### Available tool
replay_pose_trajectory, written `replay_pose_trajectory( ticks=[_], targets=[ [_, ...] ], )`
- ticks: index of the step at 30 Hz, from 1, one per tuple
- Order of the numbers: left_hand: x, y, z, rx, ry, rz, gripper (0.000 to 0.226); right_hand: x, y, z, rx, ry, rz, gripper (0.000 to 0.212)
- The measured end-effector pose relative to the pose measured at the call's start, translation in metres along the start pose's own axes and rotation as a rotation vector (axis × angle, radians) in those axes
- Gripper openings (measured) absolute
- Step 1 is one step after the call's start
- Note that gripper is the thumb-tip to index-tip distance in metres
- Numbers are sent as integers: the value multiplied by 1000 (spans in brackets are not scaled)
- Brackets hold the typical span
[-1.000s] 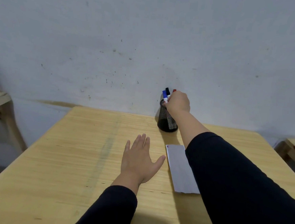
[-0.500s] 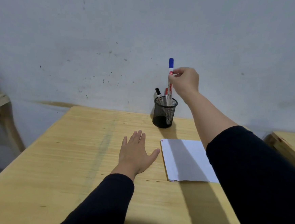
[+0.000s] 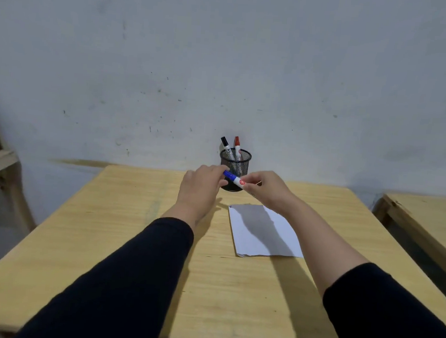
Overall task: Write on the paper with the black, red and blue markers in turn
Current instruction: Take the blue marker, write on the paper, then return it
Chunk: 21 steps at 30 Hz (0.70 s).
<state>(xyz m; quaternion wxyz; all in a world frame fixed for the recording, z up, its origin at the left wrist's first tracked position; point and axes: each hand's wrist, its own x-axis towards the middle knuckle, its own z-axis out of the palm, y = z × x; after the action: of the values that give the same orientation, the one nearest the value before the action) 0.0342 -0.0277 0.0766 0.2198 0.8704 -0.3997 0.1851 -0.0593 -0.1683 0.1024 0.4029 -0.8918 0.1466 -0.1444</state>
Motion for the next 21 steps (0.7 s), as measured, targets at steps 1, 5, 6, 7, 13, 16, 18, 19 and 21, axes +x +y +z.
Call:
replay_pose_trajectory(
  ticks=[1, 5, 6, 7, 13, 16, 18, 19, 21],
  targets=[
    [-1, 0, 0, 2, 26, 29, 29, -2, 0, -1, -4, -9, -2, 21],
    [-2, 1, 0, 20, 42, 132, 22, -5, 4, -4, -2, -41, 17, 19],
    [-1, 1, -1, 20, 37, 129, 23, -4, 6, -3, -8, -19, 19, 19],
    [-1, 2, -1, 7, 44, 117, 24, -4, 8, -1, -31, 44, 10, 20],
    [-1, 11, -2, -355, 153, -223, 23, -11, 14, 24, 133, 545, 120, 14],
    [-3, 18, 1, -501, 188, -277, 20, -11, 7, 32, 668, 341, 469, 28],
    [-5, 21, 2, -527, 168, -285, 20, -8, 0, 32, 999, 236, 571, 32],
    [-6, 22, 4, -537, 153, -278, 20, -5, -1, 31, 1102, 231, 574, 30],
    [-9, 22, 7, -541, 127, -257, 20, 0, -3, 31, 1239, 264, 565, 20]
  ],
)
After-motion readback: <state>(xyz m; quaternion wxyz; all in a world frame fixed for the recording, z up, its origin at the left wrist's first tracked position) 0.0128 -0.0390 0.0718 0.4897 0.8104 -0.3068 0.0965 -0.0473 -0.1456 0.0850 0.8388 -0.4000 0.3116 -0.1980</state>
